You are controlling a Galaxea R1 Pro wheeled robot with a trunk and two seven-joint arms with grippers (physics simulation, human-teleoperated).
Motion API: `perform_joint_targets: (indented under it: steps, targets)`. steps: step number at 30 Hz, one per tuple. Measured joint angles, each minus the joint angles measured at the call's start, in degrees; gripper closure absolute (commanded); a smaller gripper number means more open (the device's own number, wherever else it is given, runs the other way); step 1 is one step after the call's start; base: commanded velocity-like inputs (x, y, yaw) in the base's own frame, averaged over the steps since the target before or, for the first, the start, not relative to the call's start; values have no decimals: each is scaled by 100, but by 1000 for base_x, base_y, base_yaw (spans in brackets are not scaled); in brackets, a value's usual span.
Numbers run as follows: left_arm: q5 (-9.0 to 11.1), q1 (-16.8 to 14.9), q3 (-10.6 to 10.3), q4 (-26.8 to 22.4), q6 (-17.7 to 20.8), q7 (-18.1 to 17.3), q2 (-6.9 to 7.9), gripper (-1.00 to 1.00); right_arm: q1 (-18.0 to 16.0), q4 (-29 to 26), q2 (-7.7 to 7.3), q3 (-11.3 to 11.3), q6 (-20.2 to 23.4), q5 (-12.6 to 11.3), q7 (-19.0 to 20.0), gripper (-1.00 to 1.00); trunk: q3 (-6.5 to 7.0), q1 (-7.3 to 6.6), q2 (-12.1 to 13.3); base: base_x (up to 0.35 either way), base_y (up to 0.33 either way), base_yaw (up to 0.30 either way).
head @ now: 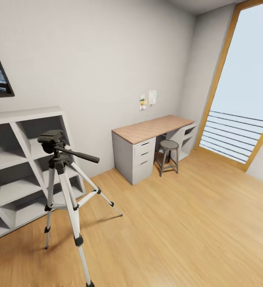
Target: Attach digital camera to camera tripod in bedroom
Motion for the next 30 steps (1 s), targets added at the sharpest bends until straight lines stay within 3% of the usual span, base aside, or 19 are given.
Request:
perform_joint_targets:
  steps: [16, 30]
  targets:
    - [-1, 0, -3, 2, -2, 1, 8, 100, 4, 0, 15, 0, 22, 7, 7, -100, 0, 0, 0, 0, 0, 299]
    - [-1, 0, -2, 2, 1, 0, 7, 100, 28, 0, 26, 0, 5, 219, 0, -100, 0, 0, 0, 0, 0, 299]
